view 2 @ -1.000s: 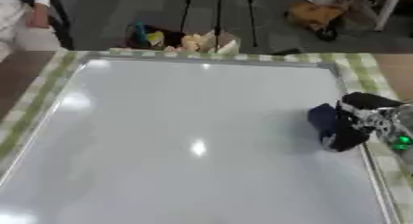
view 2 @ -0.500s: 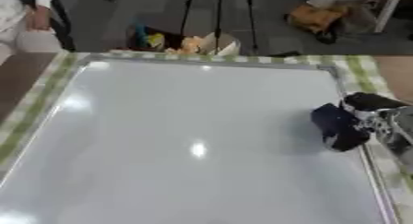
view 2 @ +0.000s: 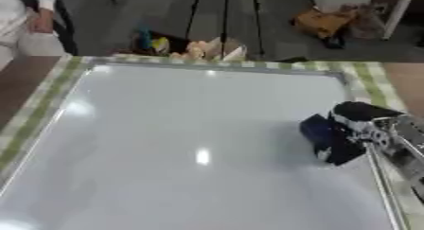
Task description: Wipe the whiteboard clean with a brush.
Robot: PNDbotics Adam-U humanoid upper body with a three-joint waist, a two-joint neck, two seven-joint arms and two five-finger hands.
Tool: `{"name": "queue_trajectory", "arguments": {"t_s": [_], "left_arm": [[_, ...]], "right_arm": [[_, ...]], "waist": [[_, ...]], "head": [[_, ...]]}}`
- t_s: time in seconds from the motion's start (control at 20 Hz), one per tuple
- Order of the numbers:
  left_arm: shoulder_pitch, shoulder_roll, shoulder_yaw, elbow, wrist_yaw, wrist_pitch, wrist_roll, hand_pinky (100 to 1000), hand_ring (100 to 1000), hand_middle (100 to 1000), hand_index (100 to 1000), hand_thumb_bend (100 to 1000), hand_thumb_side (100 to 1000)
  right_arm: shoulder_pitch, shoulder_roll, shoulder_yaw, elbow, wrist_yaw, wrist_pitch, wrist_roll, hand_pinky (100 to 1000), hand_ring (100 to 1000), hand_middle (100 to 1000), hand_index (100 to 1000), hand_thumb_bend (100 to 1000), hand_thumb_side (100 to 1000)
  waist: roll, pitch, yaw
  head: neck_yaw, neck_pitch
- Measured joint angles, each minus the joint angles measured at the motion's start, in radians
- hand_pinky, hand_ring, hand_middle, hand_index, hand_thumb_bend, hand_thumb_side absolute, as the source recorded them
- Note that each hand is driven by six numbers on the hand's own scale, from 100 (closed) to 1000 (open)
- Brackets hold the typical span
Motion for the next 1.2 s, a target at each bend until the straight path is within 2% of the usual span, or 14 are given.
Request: {"name": "queue_trajectory", "arguments": {"t_s": [0.3,0.5,0.85,1.2], "left_arm": [[0.0,-0.002,0.0,0.0,0.0,0.0,-0.002,703,819,753,768,226,969],[0.0,-0.004,0.0,0.0,0.0,0.001,-0.004,703,819,753,768,225,970],[0.0,-0.004,0.0,0.0,0.0,0.0,-0.008,702,819,753,767,226,970],[-0.001,-0.004,0.0,0.0,0.001,-0.001,-0.01,702,819,753,767,226,970]], "right_arm": [[-0.002,0.0,0.04,-0.122,-0.024,0.01,0.029,492,512,216,355,100,316],[-0.018,0.008,0.073,-0.163,-0.023,0.007,0.058,494,512,218,356,100,321],[-0.049,0.057,0.116,-0.169,0.019,0.005,0.069,542,545,269,412,100,461],[-0.053,0.085,0.149,-0.142,0.055,-0.021,0.076,581,585,324,451,100,525]], "waist": [[-0.003,-0.001,0.007],[-0.003,-0.001,0.01],[-0.002,-0.001,0.013],[-0.001,-0.001,0.014]], "head": [[-0.001,0.001],[-0.004,0.001],[-0.01,0.001],[-0.013,0.001]]}}
